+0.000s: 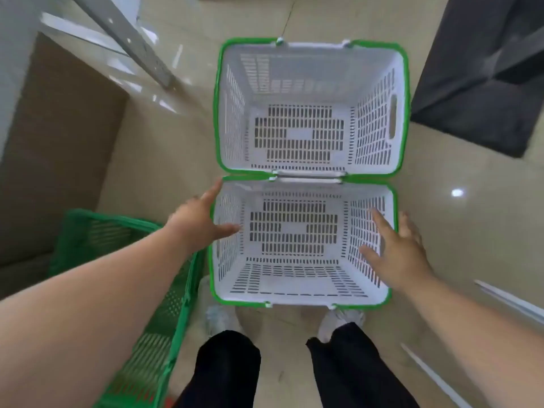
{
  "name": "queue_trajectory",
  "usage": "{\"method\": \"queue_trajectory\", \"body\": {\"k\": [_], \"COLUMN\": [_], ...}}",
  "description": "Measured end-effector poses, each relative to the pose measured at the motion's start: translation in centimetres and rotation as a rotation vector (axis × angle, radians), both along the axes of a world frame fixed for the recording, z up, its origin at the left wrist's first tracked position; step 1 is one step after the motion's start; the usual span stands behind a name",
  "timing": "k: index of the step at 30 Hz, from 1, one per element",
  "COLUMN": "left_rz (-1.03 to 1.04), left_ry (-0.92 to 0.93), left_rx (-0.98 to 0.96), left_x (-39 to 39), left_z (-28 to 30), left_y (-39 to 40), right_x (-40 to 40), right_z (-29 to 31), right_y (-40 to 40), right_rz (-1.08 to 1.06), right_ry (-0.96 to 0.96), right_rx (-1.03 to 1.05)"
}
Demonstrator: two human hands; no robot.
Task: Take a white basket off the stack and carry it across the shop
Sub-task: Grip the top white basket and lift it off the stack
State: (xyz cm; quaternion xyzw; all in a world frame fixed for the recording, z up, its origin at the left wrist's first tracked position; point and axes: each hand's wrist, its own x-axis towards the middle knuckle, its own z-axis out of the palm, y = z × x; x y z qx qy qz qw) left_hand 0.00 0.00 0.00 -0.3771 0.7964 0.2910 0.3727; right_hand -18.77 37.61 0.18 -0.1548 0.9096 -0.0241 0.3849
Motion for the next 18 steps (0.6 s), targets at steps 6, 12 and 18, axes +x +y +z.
{"method": "queue_trajectory", "body": {"k": [6, 12, 18], "left_rz": [-0.019, -0.071, -0.094], "left_ry": [0.092, 0.055, 0.055], "left_rx": [0.067, 0.039, 0.037], "left_x": [1.1, 1.1, 0.9], "left_z": [-4.2, -4.1, -1.3], "left_y": [0.3, 0.8, 1.6], "right_x": [-1.0, -1.1, -0.7], "right_z": [-5.0, -5.8, -3.5], "right_y": [0.7, 1.1, 1.8], "right_rz": [-0.169, -0.142, -0.197], "right_ry": [-0.061, -0.015, -0.027], "right_rx": [0.081, 0.136, 0.16]}}
